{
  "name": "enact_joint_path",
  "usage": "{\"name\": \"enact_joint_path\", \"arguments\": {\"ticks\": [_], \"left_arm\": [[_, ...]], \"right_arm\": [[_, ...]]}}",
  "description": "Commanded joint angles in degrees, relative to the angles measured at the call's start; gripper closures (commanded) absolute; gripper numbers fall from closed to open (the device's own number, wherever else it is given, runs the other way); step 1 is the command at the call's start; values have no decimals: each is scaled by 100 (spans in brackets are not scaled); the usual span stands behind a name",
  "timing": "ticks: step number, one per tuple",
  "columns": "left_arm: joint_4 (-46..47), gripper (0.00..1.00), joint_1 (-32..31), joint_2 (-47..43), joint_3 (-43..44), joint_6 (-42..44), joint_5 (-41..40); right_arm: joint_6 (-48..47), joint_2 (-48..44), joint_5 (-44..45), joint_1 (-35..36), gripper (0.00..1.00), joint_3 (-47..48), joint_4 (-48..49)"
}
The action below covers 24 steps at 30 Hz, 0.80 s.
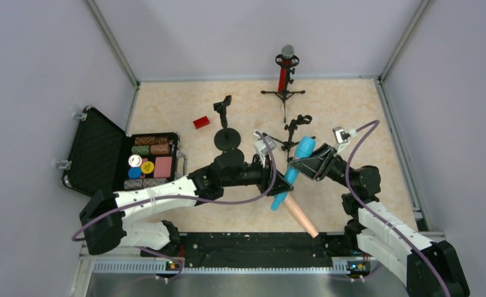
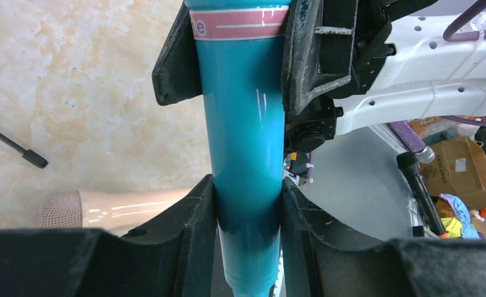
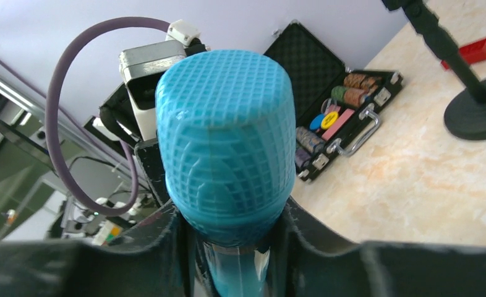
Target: Attach the microphones to the stand
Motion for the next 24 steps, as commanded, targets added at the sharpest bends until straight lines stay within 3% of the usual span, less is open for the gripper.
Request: {"name": "enact_joint_path", "arguments": {"ticks": [1, 2, 3, 4, 5, 6, 10, 15, 20, 24], "left_arm": [[495, 100, 7, -46, 109, -38, 78], [500, 94, 5, -52, 98, -27, 53], [501, 77, 7, -53, 84, -18, 27], [501, 46, 12, -59, 79, -2, 15], [493, 36, 12, -65, 78, -5, -37], [481, 32, 11, -71, 75, -28, -115], [530, 19, 64, -135, -39, -284, -607], [1154, 12, 590, -210, -285, -884, -535], [2008, 11, 1233, 29, -473, -1442, -210], [1921, 11, 1488, 381, -163, -1351, -253]], "right_arm": [[26, 35, 61, 79, 95, 60, 543], [-8, 41, 60, 80, 100, 57, 481], [-63, 35, 60, 84, 100, 52, 410], [-125, 16, 71, 87, 100, 66, 327], [-176, -9, 81, 81, 100, 75, 222], [-271, -54, 88, 80, 100, 89, 92], [-1027, -358, 216, 80, 100, 223, -1129], [-2119, -1226, 1094, 76, 100, 295, -3257], [-2476, -2007, 1802, 74, 100, 323, -4593], [-2551, -2402, 2065, 71, 100, 330, -5169]]}}
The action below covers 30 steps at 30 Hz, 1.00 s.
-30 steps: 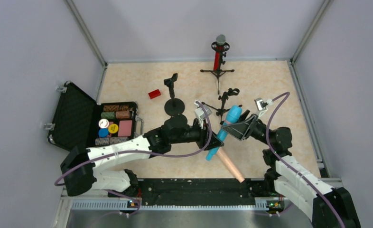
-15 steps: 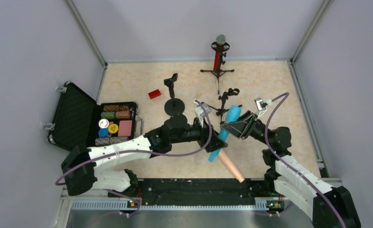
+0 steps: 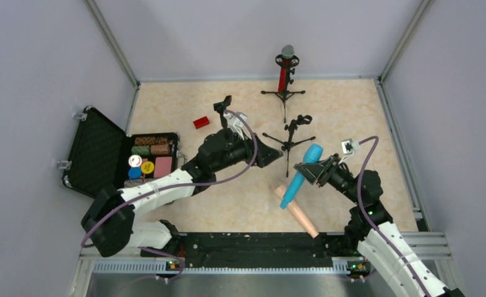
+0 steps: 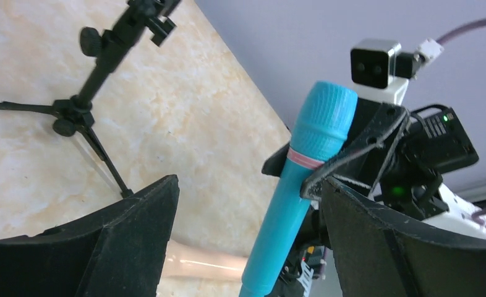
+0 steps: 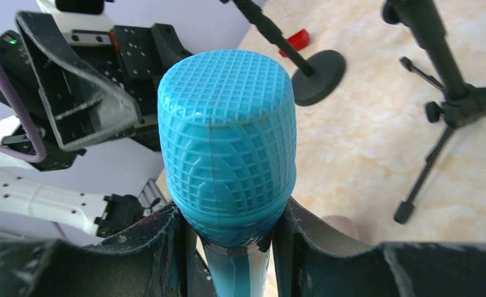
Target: Attach the microphones to the stand
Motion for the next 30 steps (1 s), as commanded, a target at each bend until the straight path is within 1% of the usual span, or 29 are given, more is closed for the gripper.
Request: {"name": "enact_joint_path", "arguments": {"ticks": [1, 3, 5, 6, 8, 11, 14, 20, 24, 28, 30], "left_arm": [[439, 11, 173, 373, 391, -13, -14], [-2, 11, 179, 595, 733, 285, -358], [-687, 11, 186, 898, 1257, 642, -697], [-1052, 11, 187, 1048, 1483, 954, -801], [-1351, 11, 187, 1365, 1847, 1386, -930], [-1259, 11, 187, 1835, 2130, 1878, -1021], [-1031, 11, 187, 2217, 2354, 2410, -930], [-1023, 13, 187, 2975, 3088, 3339, -645], [-1147, 16, 185, 3430, 3590, 3621, -702], [-1377, 25, 179, 3803, 4079, 3672, -1043], [-1375, 28, 171, 3952, 4212, 3729, -1074]], "right_arm": [[-361, -402, 585, 45, 100, 306, -1007], [-392, -562, 682, 49, 100, 305, -1218], [-402, -691, 778, 46, 100, 300, -1400], [-409, -755, 838, 49, 100, 304, -1479], [-427, -859, 924, 46, 100, 327, -1628], [-493, -963, 1023, 45, 100, 383, -1795], [-558, -1014, 1091, 45, 100, 439, -2102], [-607, -1087, 1205, 45, 100, 502, -2306], [-616, -1097, 1249, 45, 100, 509, -2338], [-639, -1100, 1289, 45, 100, 533, -2360], [-637, -1094, 1304, 46, 100, 521, -2361]]}}
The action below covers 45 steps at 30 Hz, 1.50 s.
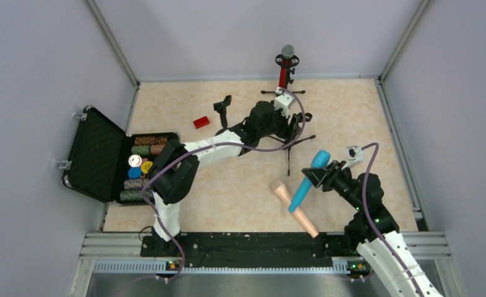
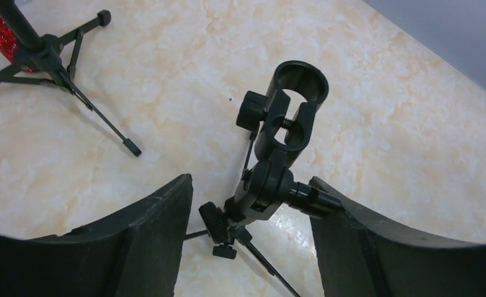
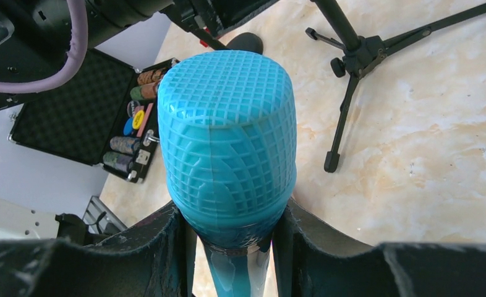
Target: Attach the microphones to the stand
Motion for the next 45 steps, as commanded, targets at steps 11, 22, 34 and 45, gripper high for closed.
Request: {"name": "enact_joint_path", "arguments": {"ticks": [11, 22, 34, 45], "left_arm": [[822, 90, -5, 55, 63, 785, 646], [1250, 100, -6, -805, -339, 1172, 462], [1425, 100, -154, -2195, -1513, 1309, -646], [-106, 25, -149, -2131, -1228, 2241, 1818]], "right_arm": [[-95, -63, 155, 43, 100, 328, 90], [-97, -68, 175, 45, 100, 385, 95], [-111, -39, 210, 47, 100, 351, 199], [-214, 14, 228, 43, 100, 438, 90]]}}
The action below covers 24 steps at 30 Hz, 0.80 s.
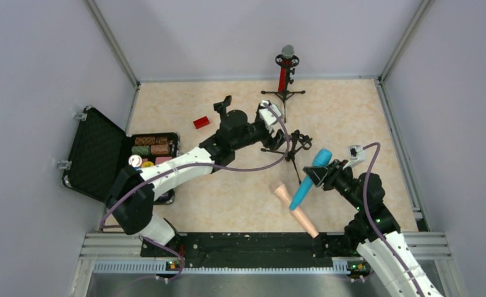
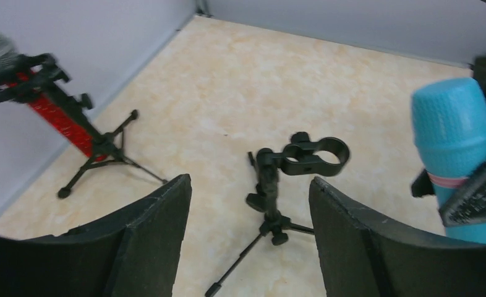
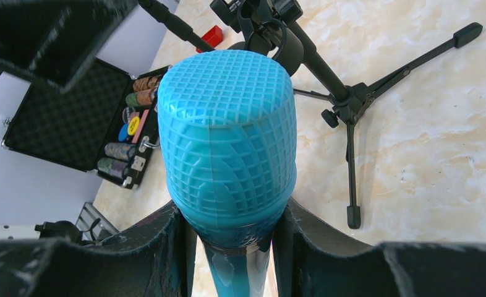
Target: Attach the microphones to the stand
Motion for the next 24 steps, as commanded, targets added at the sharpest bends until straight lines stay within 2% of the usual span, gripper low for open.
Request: {"name": "enact_joint_path", "arguments": {"ticks": [1, 4, 6, 11, 14, 16, 24], "left_arm": [[-1371, 24, -2, 286, 690, 805, 1646], [-2460, 22, 1, 655, 1283, 1201, 1760], [-2646, 21, 2, 822, 1449, 1277, 1586], [-1834, 16, 2, 1147, 1425, 1294, 1453], [-1750, 14, 1, 1417, 1659, 1295, 1495], [-1757, 2, -15, 1614, 1892, 1278, 1556], [-1683, 1, -42, 2162, 2466, 1237, 1375]], "right_arm": [[-114, 4, 71, 46, 100, 339, 127], [-109, -1, 71, 48, 100, 349, 107], [-108, -19, 69, 45, 100, 348, 97], [-128, -60, 96, 47, 100, 359, 22], [-135, -84, 118, 43, 100, 374, -35], [-141, -106, 140, 43, 100, 369, -52], [-155, -105, 169, 48, 100, 361, -88]]}}
